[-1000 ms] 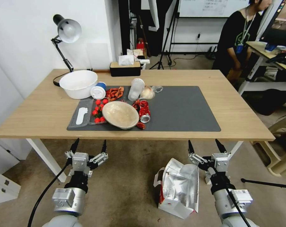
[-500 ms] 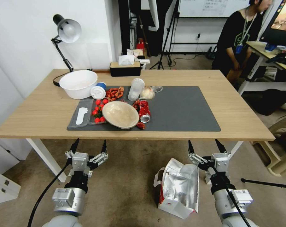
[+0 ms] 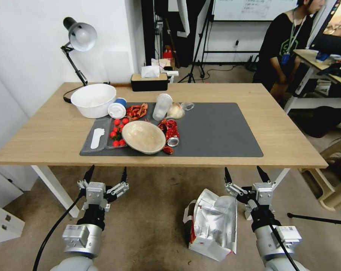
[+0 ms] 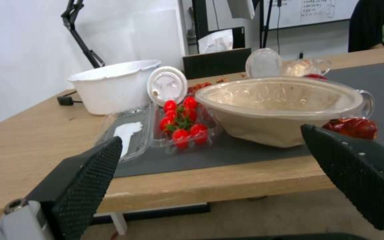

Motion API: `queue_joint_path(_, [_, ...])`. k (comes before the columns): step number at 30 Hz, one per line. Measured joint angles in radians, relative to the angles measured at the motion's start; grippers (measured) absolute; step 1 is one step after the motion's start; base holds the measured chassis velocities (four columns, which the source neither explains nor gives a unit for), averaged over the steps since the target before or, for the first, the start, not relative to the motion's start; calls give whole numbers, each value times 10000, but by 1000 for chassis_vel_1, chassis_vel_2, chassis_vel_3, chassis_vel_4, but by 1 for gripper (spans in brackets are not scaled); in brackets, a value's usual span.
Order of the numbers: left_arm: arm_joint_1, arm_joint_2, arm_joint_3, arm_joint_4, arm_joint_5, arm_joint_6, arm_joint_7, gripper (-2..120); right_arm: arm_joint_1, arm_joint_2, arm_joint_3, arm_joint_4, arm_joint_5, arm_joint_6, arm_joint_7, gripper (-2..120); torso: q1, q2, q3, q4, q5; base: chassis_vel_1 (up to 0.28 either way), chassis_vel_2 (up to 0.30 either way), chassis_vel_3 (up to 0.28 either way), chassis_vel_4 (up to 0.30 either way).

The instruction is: Pick up the food delivery bag from the floor and place it on the table.

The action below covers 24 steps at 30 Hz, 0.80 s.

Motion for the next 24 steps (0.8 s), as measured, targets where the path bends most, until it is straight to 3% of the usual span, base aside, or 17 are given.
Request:
queue_joint_path(9, [-97, -10, 62, 0, -129, 107, -26, 100, 56, -2, 78, 52, 156, -171, 6, 100, 0, 0, 0, 0, 2, 0, 0, 0, 0])
queue_joint_path(11, [-702, -78, 507, -14, -887, 760, -274, 100, 386, -35, 606, 434, 894, -1009, 58, 100, -2, 0, -1, 0, -3, 0, 0, 0, 0])
queue_joint_path(12, [-702, -78, 507, -14, -887, 760, -274, 100, 386, -35, 606, 434, 894, -1009, 58, 100, -2, 0, -1, 0, -3, 0, 0, 0, 0])
queue_joint_path(13, [-905, -44, 434, -19, -629, 496, -200, 100, 618, -57, 975, 700, 1422, -1622, 105, 100, 0, -1, 0, -9, 9, 0, 0, 0, 0])
queue_joint_path(14, [-968, -54, 491, -9, -749, 580, -228, 100, 799, -75, 1256, 903, 1834, -2100, 137, 100, -1, -2, 1, 5, 5, 0, 0, 0, 0])
queue_joint_path(18, [-1769, -139, 1135, -11, -2022, 1496, -639, 100, 1290, -122, 2013, 1468, 2938, -3348, 223, 100, 0, -1, 0, -8, -3, 0, 0, 0, 0])
queue_joint_path(24, [-1792, -127, 1151, 50, -2174, 1534, -694, 100, 1309, -166, 2048, 1515, 3087, -3391, 188, 100, 0, -2, 0, -2, 5, 0, 0, 0, 0])
